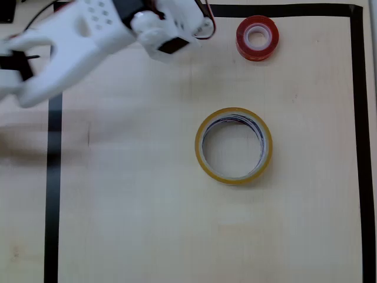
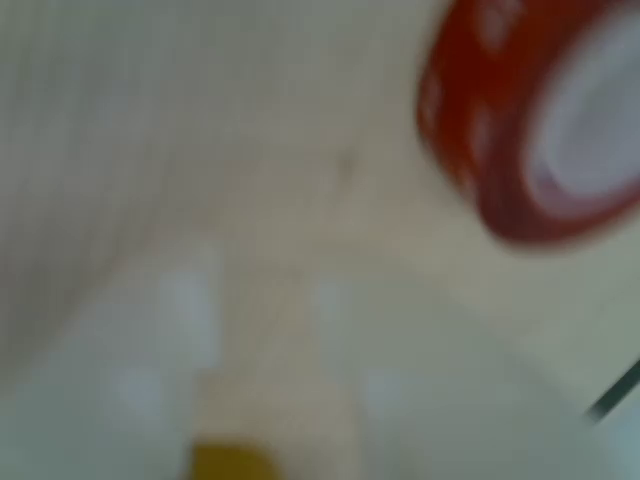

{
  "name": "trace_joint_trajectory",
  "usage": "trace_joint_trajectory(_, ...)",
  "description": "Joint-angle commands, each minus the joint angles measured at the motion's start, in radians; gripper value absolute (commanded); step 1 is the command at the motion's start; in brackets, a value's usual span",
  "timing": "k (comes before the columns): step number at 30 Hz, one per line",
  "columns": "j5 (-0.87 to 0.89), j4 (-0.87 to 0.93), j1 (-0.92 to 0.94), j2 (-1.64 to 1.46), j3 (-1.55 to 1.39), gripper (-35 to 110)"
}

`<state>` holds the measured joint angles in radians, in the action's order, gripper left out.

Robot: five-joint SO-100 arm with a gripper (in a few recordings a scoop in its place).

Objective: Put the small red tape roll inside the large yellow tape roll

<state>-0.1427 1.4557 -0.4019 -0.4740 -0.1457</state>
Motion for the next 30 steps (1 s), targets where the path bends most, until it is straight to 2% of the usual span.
trace_joint_trajectory(1, 0.002, 0.002, -0.002, -0.035, 0.233, 12)
trace_joint_trajectory(5, 0.002, -0.014, 0.026, 0.028, 0.278, 19)
trace_joint_trajectory(10, 0.003, -0.037, 0.031, 0.094, 0.33, 20)
trace_joint_trajectory(12, 0.055, -0.061, 0.029, 0.141, 0.388, 20)
trace_joint_trajectory(20, 0.098, -0.196, 0.014, 0.173, 0.331, 22)
trace_joint_trajectory(28, 0.103, -0.204, 0.018, 0.219, 0.298, 23)
trace_joint_trajectory(30, 0.103, -0.206, 0.02, 0.222, 0.298, 19)
